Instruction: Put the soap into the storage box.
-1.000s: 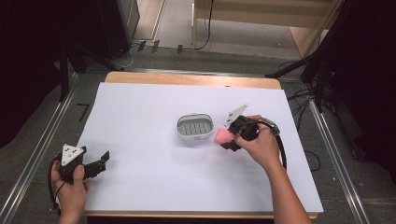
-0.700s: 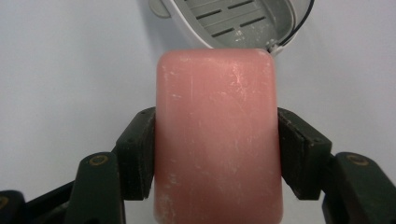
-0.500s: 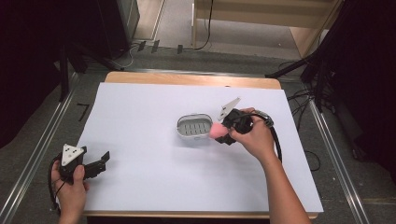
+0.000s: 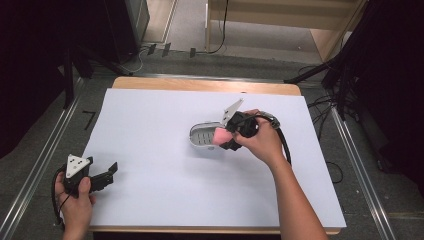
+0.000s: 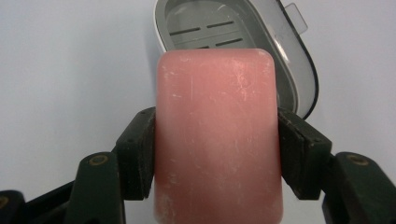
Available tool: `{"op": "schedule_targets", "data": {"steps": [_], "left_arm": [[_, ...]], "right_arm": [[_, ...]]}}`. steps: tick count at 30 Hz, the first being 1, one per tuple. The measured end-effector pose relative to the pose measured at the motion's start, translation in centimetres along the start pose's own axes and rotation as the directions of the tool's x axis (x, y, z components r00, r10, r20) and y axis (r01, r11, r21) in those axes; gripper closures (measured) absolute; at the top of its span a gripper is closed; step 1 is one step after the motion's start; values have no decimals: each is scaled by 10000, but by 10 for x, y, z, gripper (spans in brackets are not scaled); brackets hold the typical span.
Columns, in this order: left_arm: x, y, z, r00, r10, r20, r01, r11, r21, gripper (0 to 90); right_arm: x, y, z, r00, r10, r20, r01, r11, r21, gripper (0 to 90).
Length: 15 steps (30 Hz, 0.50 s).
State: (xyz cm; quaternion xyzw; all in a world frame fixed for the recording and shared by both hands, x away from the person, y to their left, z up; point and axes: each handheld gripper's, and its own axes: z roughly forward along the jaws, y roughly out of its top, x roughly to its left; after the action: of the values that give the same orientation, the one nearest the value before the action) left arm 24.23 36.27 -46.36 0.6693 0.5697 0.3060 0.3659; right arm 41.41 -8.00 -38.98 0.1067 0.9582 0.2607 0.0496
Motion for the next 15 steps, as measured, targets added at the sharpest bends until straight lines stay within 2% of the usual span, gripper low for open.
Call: {"op": "schedule_targets", "data": {"steps": [8,11,12,15], "left_arm": [[0,0,0,10000,-14,29,14,10000,-7,137],[0,0,0,10000,5,43,-5,10000,15,137],[0,0,0,10000,18,45,-18,10000,17,137],[0,0,0,10000,13,44,-13,10000,13,137]], "right_arm": [[-5,9,2,9997,-216,-143,217,9998,20,384],[-8,14,4,9988,-422,-240,418,9990,-185,384],[-10,17,6,9977,-627,-249,619,9976,-311,384],[-11,19,8,9969,-744,-272,738,9970,-228,384]]}}
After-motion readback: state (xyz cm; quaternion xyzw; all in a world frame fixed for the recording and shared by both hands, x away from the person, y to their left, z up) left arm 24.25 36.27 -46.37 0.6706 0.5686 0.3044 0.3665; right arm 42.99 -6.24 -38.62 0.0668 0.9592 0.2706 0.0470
